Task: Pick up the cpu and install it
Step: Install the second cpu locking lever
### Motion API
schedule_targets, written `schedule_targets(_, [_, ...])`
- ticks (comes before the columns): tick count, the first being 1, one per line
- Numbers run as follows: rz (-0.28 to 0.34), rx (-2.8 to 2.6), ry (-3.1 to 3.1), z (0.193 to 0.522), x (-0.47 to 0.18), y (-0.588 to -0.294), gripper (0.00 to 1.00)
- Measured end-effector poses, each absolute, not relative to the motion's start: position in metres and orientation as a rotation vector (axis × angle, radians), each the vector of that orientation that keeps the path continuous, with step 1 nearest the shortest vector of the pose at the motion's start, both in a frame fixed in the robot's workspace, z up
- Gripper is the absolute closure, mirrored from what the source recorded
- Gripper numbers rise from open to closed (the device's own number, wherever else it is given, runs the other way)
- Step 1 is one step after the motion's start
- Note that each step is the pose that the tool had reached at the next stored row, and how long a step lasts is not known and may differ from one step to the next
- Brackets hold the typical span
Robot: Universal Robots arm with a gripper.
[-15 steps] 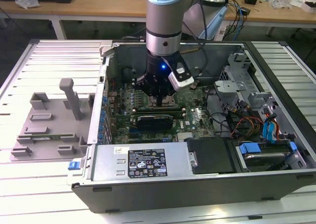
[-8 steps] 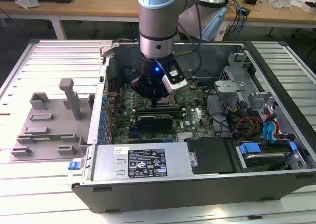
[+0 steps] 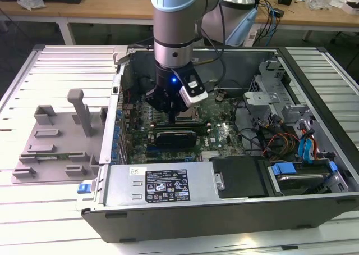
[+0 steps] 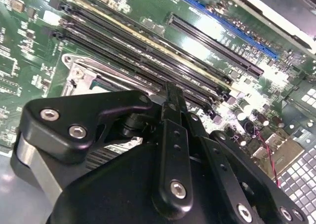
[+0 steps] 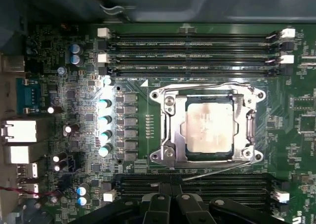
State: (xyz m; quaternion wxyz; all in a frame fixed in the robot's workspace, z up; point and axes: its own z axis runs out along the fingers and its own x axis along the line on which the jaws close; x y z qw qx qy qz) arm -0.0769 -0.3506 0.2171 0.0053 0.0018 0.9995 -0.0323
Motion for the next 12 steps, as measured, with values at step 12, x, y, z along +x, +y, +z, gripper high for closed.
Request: schedule_targets(12, [-0.065,-0.018,3.13,0.2169,-0.0706,-0.3585,0.89])
